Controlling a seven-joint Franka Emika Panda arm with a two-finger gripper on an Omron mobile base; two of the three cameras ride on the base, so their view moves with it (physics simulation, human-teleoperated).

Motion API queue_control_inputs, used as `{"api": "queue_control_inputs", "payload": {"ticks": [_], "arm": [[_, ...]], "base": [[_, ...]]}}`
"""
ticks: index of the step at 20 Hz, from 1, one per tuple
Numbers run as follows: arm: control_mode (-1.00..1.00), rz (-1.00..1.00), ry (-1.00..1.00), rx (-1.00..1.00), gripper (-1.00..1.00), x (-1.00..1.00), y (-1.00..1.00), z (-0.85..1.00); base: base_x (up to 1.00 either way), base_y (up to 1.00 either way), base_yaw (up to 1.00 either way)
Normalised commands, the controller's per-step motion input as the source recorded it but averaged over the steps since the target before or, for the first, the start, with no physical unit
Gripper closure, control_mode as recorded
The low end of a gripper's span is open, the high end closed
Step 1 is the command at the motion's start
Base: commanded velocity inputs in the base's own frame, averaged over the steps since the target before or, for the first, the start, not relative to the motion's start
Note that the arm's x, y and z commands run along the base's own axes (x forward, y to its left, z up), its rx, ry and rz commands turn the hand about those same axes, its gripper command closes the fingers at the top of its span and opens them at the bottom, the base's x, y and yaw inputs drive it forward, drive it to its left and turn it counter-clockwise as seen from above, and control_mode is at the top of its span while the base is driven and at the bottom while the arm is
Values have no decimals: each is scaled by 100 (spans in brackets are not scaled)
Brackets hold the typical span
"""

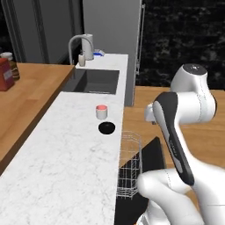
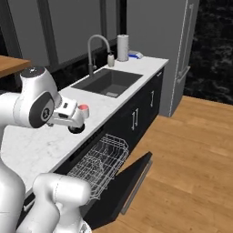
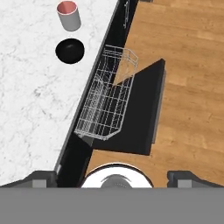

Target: Pick up the cup and bowl from the counter, place them in the dishwasher, and close the dishwasher door.

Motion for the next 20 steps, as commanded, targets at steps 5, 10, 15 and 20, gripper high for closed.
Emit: {"api": "queue_control_inputs", "payload": {"ticks": [5,10,15,20], "arm": [[-100,0,0,0,-100,100,22,-21],[-100,0,0,1,-100,100,35,-31],[-100,-1,0,4,-100,93,4,-2],[-100,0,0,18,-100,91,12,-30]], "base": [[0,0,0],[0,0,0],[0,0,0],[0,0,0]]}}
